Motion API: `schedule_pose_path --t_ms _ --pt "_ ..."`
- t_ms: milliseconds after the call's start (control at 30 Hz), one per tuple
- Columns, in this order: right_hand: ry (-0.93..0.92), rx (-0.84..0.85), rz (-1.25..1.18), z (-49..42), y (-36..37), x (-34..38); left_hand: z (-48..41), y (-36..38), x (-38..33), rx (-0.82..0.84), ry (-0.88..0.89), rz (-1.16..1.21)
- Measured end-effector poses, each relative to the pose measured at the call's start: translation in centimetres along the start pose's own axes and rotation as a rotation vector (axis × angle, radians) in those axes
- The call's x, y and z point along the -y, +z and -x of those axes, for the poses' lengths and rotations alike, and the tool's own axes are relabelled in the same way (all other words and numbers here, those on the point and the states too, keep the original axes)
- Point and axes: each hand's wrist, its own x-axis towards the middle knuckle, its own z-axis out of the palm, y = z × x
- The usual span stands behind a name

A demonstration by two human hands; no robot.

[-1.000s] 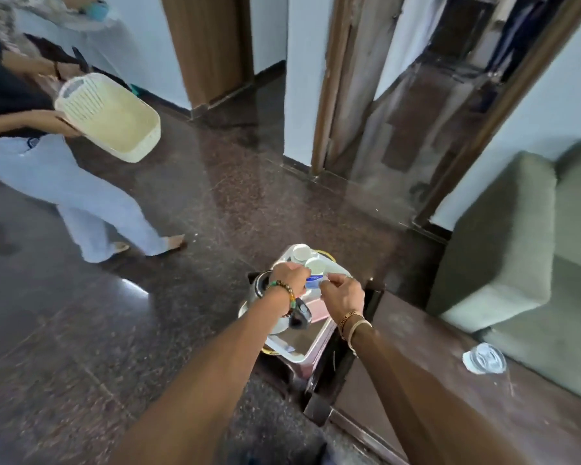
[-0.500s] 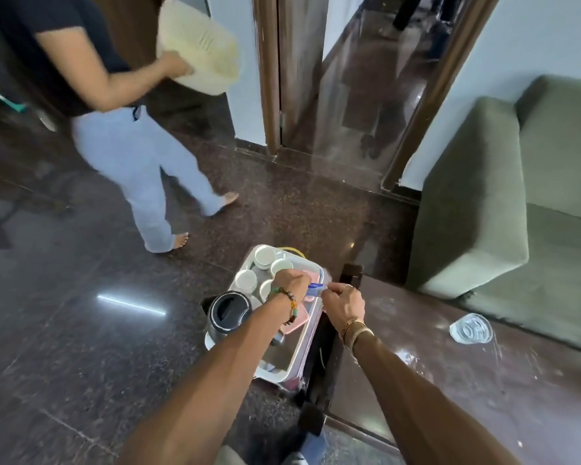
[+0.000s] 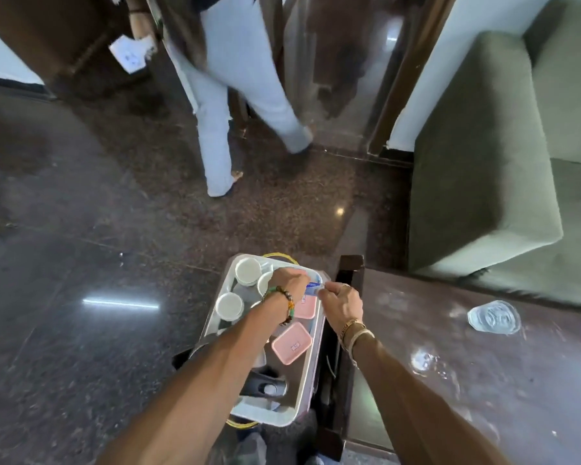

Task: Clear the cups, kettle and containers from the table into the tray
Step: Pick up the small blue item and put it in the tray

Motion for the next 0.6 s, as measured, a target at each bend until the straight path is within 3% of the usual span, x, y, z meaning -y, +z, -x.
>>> schedule_pose_path --t_ms 267,600 --pt "0.041 -0.014 0.088 -7.8 3.1 0.0 -9.0 1.4 1.0 0.048 -0.031 -0.064" --pt "0.113 -0.04 0.102 -11.0 5.7 -2.2 -12.9 2.5 1.8 0.094 -0.111 -0.248"
